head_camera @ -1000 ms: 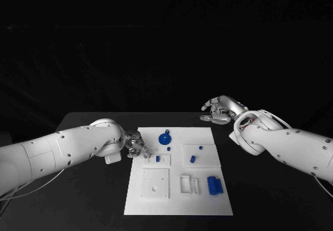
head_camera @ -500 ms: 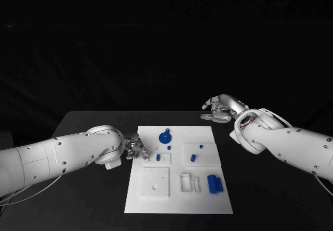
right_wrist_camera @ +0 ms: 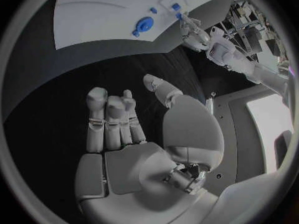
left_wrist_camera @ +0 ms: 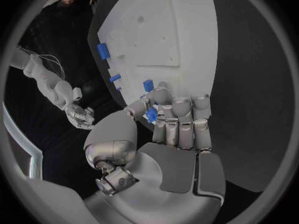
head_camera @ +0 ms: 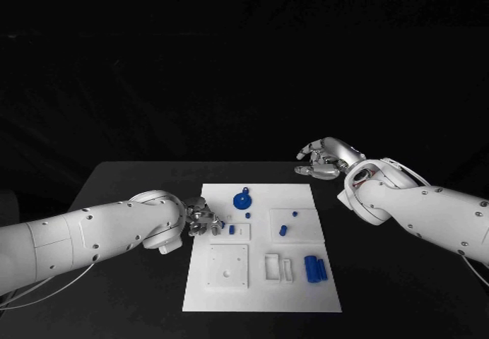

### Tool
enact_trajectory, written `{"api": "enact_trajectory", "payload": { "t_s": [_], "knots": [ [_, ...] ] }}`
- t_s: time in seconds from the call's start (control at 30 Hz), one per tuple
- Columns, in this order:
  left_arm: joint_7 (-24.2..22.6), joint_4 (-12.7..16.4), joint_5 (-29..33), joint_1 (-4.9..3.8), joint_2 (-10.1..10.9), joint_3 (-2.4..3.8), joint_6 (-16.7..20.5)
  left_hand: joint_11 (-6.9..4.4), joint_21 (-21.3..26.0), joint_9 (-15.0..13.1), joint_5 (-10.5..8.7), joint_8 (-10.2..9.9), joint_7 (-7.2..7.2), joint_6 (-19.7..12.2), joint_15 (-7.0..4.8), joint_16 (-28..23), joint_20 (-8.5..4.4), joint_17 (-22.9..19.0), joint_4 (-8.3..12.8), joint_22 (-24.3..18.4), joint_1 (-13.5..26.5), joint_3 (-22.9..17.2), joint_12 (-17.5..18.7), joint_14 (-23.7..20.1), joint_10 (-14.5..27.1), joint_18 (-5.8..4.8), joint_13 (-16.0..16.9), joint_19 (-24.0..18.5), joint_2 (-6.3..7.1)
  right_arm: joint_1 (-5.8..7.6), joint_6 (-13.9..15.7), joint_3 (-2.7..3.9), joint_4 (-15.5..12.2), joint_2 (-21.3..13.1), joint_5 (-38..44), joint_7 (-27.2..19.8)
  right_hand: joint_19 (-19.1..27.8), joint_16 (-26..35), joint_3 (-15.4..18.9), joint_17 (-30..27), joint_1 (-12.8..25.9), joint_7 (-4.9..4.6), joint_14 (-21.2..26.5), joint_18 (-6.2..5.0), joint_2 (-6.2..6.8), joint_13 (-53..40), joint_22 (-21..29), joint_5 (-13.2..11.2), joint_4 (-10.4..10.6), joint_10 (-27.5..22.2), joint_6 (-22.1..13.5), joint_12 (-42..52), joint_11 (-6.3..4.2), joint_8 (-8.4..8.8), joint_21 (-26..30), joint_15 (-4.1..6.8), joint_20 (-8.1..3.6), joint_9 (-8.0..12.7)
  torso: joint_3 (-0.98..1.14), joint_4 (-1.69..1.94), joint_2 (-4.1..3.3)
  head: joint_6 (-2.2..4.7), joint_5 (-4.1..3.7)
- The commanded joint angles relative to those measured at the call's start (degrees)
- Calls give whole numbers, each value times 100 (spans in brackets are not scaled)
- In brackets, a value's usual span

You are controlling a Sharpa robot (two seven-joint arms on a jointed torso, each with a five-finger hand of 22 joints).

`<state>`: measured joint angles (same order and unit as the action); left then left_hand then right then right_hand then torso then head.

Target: Assemble the parts on the task board

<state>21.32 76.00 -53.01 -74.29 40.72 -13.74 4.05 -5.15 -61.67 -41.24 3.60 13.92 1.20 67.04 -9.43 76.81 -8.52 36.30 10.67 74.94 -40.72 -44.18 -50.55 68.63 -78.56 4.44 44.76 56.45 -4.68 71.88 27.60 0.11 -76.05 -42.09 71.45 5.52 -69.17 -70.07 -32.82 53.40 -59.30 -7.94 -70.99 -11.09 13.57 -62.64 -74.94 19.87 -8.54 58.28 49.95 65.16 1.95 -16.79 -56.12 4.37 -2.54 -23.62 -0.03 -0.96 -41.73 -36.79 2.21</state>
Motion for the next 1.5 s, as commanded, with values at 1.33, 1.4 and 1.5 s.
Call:
{"api": "enact_trajectory", "payload": {
  "t_s": [1.33, 1.4, 1.5],
  "knots": [
    [168, 59, -18, 57, 67, 2, -155, -47, -88, 34, 412, 70, -42, 187, -146, 72, -676, 2, 125, 75, 130, -468, -12, 266, -187, -23, -18, 127, 43, -11, -58, 2, -33, -30, 55, -26, -4, 39, -13, 8, -65, -42, 1, -391, 2, 18, -81, 69, 6, -38, -13, 37, -7, -11, 38, 7, -42, 6, 8, -5, 5, -52, 10],
    [190, 43, -16, 64, 58, 2, -209, -47, -90, 34, 410, 72, -43, 190, -146, 74, -676, 2, 126, 75, 136, -466, -13, 268, -190, -23, -17, 129, 40, -11, -61, 2, -34, -30, 55, -26, -4, 39, -13, 8, -65, -42, 1, -391, 3, 18, -81, 70, 6, -38, -12, 38, -7, -11, 38, 7, -42, 6, 9, -4, 4, -54, 9],
    [214, 28, -15, 72, 48, 2, -292, -48, -91, 34, 403, 72, -44, 191, -146, 76, -676, 3, 127, 75, 145, -465, -14, 271, -194, -23, -17, 131, 37, -11, -62, 2, -35, -37, 55, -25, -4, 39, -13, 8, -65, -42, 1, -391, 3, 19, -81, 71, 6, -38, -12, 38, -7, -11, 38, 7, -42, 6, 7, -5, 3, -62, 9]
  ]
}}
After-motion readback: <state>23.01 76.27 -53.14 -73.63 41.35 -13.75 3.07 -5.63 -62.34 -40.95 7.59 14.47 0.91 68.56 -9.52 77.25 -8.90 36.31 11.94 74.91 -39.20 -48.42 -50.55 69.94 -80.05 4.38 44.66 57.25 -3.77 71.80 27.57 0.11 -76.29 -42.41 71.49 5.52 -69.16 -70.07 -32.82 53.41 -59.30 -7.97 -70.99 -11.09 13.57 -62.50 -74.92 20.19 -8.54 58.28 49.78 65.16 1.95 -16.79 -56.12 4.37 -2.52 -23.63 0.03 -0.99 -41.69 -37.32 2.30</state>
